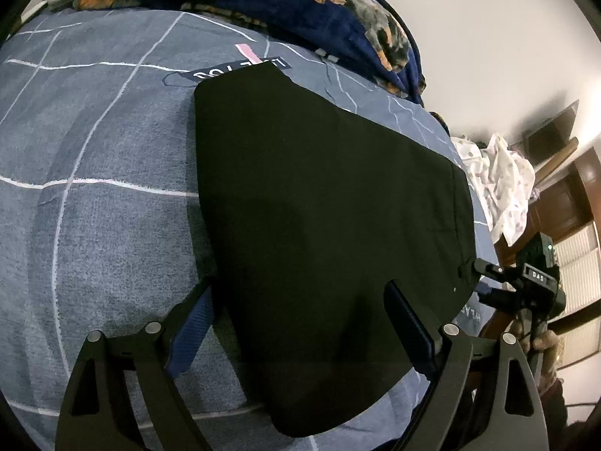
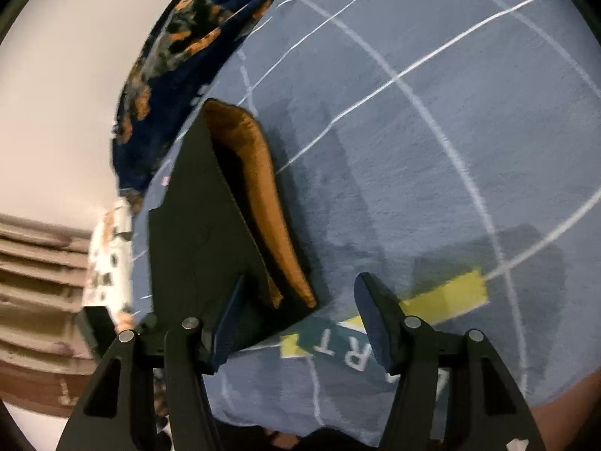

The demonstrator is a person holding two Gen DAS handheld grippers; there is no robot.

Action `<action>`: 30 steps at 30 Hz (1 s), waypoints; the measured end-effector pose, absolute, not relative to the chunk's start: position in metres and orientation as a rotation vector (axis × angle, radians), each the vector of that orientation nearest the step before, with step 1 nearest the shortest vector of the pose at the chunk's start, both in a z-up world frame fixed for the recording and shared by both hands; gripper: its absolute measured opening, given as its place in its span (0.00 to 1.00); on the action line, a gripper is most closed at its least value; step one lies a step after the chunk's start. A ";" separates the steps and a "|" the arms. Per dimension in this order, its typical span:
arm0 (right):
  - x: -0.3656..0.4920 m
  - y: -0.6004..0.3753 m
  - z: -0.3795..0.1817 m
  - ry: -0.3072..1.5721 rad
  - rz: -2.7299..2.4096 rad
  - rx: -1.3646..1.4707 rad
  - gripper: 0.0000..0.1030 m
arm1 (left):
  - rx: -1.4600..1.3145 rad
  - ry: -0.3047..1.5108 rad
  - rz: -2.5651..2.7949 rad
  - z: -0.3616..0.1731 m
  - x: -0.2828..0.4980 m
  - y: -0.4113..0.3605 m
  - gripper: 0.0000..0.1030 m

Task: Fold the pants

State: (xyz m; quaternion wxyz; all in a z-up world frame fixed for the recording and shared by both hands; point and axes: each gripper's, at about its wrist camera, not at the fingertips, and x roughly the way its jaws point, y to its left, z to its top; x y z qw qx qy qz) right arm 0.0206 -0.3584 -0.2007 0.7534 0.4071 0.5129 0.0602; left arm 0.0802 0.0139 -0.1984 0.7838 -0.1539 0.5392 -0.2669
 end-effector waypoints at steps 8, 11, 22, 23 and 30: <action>0.022 -0.362 -0.189 1.091 0.234 0.956 0.20 | -0.349 1.166 -0.579 -0.198 0.083 0.014 0.87; 0.028 -0.363 -0.194 1.119 0.274 0.959 0.23 | -0.352 1.167 -0.579 -0.198 0.083 0.014 0.87; 0.058 -0.337 -0.178 1.029 0.472 1.019 0.18 | -0.441 1.123 -0.487 -0.189 0.089 0.044 0.87; 0.059 -0.336 -0.175 0.982 0.517 1.070 0.18 | -0.472 1.120 -0.478 -0.189 0.091 0.050 0.87; 0.058 -0.366 -0.230 1.029 0.382 1.139 0.16 | -0.472 1.144 -0.441 -0.197 0.095 0.054 0.87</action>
